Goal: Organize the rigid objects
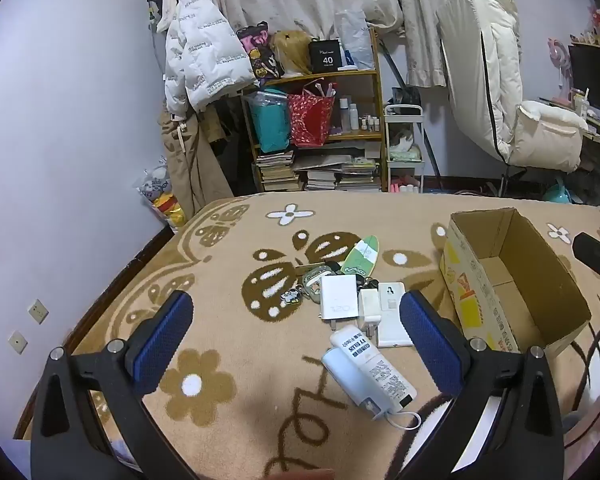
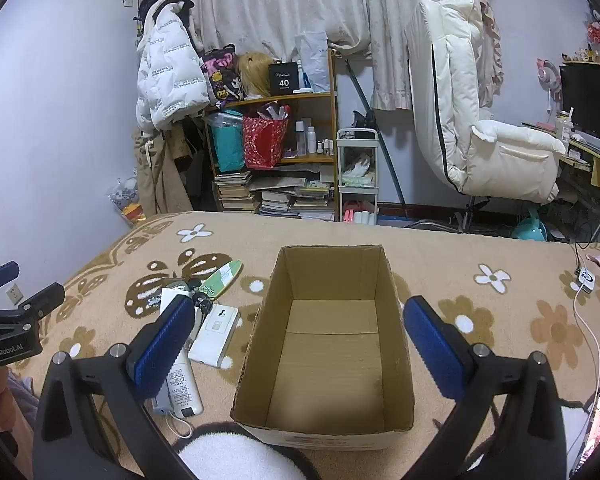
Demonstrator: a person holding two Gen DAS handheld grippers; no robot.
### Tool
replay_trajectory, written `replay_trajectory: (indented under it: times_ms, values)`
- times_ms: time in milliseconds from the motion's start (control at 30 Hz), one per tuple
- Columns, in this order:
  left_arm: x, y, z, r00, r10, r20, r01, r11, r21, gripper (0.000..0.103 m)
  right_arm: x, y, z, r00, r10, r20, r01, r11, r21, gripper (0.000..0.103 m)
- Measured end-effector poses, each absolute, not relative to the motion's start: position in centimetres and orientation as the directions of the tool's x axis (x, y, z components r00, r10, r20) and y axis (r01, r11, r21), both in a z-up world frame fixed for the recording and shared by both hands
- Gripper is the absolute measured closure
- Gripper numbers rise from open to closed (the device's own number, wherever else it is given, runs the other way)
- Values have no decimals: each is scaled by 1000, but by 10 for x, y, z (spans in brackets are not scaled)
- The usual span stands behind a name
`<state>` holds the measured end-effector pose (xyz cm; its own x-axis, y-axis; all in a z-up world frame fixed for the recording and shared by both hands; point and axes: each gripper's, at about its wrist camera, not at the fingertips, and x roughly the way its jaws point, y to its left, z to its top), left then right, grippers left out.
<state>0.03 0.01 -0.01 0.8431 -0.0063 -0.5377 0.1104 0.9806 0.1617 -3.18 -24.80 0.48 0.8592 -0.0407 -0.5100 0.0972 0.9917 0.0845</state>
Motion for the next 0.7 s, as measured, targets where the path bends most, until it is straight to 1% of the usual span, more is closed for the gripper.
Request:
replay_trajectory:
  times_ms: [167, 233, 267, 400, 700]
  values:
    - [0, -4, -1, 837, -24, -547, 122, 982, 144, 1, -32, -248, 4, 860, -39, -509, 96, 992, 86, 0]
    - [-2, -9, -1, 839, -17, -544, 120, 981, 154, 1, -32, -248, 4, 860, -40, -509, 97, 992, 86, 0]
    - [1, -1, -2, 839, -25, -544, 116, 984, 134, 1, -32, -248, 4, 860, -39, -509, 96, 992, 86, 0]
    - [-1, -3, 0, 841, -26, -540, 134, 978, 161, 1, -32, -248, 4, 859, -39, -511, 96, 992, 86, 0]
    - [-1, -5, -2, 836, -30, -548, 139, 978, 159, 1, -31, -248, 2, 858, -41, -512, 97, 992, 83, 0]
